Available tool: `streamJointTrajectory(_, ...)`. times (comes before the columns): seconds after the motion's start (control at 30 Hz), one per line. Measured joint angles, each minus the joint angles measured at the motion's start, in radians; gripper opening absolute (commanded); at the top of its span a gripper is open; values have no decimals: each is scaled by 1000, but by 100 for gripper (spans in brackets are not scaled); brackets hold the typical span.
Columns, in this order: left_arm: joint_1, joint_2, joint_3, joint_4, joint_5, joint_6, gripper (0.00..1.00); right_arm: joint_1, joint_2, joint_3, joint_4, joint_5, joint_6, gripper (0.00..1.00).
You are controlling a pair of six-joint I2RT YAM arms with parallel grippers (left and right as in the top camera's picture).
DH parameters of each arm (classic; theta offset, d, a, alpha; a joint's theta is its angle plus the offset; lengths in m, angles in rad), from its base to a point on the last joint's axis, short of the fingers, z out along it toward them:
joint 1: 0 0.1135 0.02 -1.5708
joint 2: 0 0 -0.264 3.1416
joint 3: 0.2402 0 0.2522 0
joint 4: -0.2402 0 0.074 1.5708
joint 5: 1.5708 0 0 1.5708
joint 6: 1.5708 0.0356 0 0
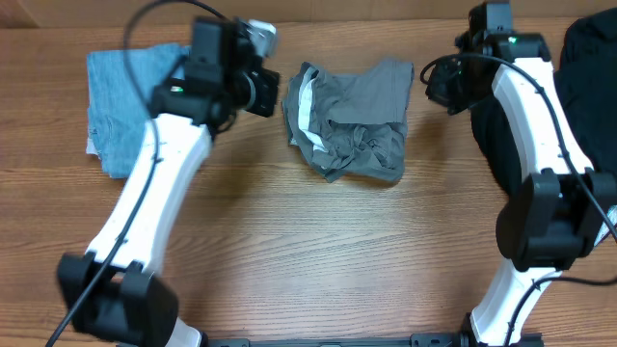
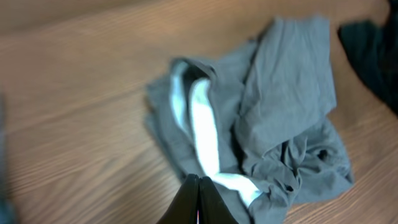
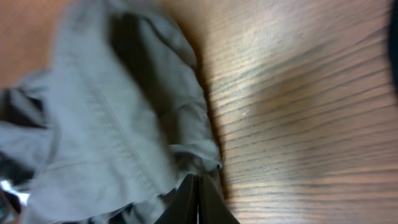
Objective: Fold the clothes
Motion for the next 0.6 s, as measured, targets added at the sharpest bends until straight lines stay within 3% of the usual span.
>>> streamJointTrajectory(0.3,-146,197,-60,119,76,29,4,0,40,-58,109,-35,43,4)
streamJointTrajectory(0.6,-187,325,-60,142,96,32,4,14,61,-58,130,-38,75,4)
